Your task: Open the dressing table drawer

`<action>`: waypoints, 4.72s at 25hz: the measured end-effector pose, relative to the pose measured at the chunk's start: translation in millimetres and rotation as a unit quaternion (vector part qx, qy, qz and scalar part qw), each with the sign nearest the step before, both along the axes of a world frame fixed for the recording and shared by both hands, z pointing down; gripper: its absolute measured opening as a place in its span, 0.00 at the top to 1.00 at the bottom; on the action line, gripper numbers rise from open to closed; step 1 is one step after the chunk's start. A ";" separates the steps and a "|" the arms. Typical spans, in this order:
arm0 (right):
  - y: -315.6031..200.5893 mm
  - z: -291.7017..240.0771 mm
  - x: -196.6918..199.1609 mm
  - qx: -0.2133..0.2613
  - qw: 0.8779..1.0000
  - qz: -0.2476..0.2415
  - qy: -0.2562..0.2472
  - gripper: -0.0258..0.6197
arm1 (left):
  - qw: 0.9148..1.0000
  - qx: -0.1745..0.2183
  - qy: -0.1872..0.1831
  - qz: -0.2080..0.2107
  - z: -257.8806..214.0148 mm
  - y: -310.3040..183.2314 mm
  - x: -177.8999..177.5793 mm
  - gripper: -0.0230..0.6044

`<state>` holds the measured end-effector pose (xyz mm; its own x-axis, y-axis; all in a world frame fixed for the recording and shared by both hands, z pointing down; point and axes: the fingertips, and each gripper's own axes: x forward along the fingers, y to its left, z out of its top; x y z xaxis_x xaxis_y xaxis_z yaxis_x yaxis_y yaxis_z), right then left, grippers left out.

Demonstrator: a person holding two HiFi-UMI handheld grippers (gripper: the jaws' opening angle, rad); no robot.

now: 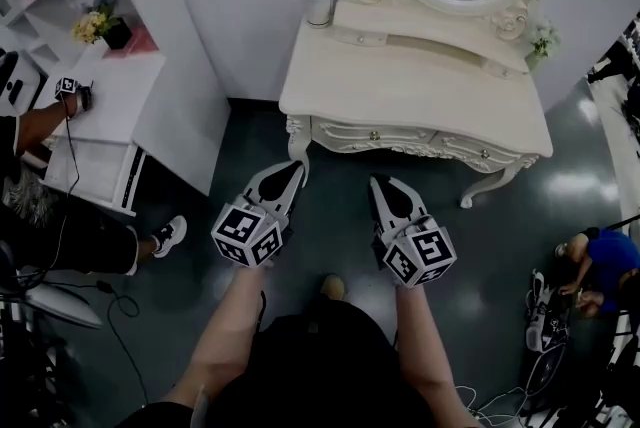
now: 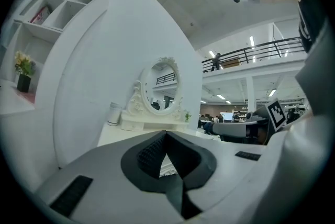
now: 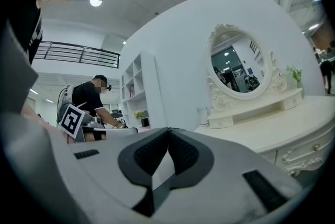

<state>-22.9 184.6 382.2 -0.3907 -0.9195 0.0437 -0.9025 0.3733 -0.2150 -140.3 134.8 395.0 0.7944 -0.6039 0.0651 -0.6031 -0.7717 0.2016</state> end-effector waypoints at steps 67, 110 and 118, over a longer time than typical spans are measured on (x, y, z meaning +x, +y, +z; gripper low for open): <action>-272.5 50.8 100.2 -0.074 0.997 0.019 -0.005 0.95 | 0.998 -0.049 0.028 0.027 44.0 -283.2 108.2 0.96; -465.7 124.2 154.0 -0.135 0.989 -0.063 0.007 0.95 | 0.995 -0.095 -0.019 0.004 111.9 -438.4 231.6 0.96; -480.8 143.7 162.6 -0.157 0.986 -0.050 0.007 0.95 | 0.993 -0.116 -0.028 -0.019 134.6 -455.5 242.3 0.89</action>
<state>139.7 -296.2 525.9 -0.4770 -0.8160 0.3265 -0.8677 0.3781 -0.3229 102.0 -320.7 529.6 0.7624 -0.5974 0.2487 -0.6463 -0.6848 0.3366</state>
